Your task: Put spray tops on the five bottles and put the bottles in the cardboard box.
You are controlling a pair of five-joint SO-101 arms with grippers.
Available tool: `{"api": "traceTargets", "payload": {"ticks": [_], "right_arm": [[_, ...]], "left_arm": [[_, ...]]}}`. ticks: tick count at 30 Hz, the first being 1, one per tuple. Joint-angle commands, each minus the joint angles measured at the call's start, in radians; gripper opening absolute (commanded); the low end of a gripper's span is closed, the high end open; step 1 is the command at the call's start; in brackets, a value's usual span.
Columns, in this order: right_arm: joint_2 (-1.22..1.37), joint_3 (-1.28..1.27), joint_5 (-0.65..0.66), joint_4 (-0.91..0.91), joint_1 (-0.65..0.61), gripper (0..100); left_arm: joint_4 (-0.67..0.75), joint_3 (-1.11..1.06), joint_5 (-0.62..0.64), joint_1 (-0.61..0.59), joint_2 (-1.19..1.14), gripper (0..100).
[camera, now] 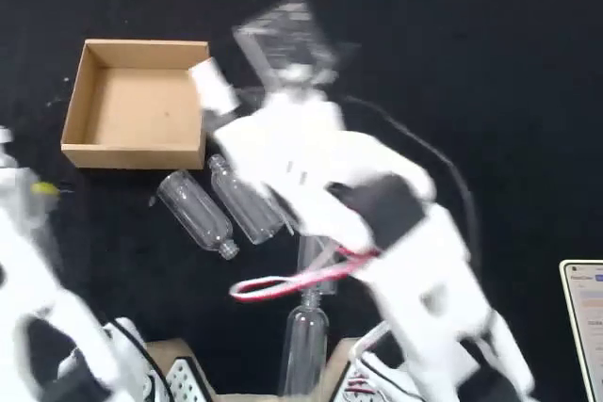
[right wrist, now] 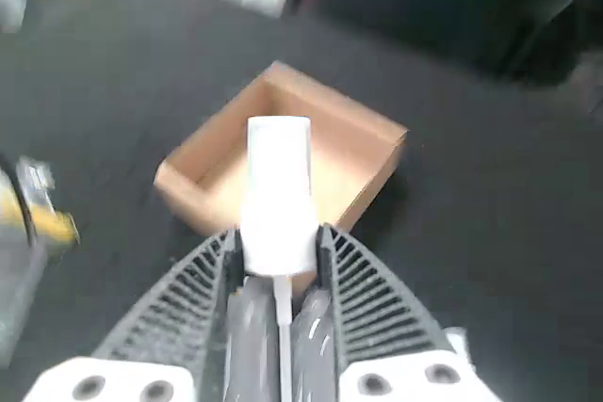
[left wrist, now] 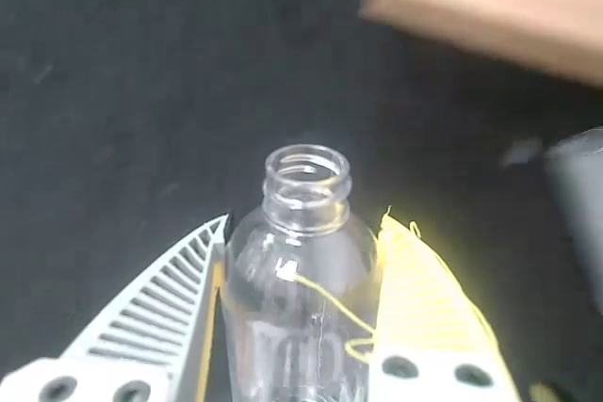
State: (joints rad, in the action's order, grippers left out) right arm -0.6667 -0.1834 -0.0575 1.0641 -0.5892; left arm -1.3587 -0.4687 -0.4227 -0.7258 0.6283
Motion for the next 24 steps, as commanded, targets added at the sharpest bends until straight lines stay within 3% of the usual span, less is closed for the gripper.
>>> {"api": "traceTargets", "payload": {"ticks": [1,12,19,24], "right_arm": [[-0.13,-0.007,-0.011,-0.069,0.086,1.2],[-0.157,-0.005,-0.222,-0.295,0.172,1.1],[-0.156,-0.008,-0.221,-0.503,0.172,1.3],[-0.156,-0.01,-0.221,-0.522,0.172,1.3]], "left_arm": [[0.132,-0.136,0.19,0.291,0.336,13],[0.552,-0.386,0.477,0.688,0.523,13],[1.03,-0.634,0.485,0.863,0.526,13],[1.367,-0.84,0.485,0.915,0.526,13]]}}
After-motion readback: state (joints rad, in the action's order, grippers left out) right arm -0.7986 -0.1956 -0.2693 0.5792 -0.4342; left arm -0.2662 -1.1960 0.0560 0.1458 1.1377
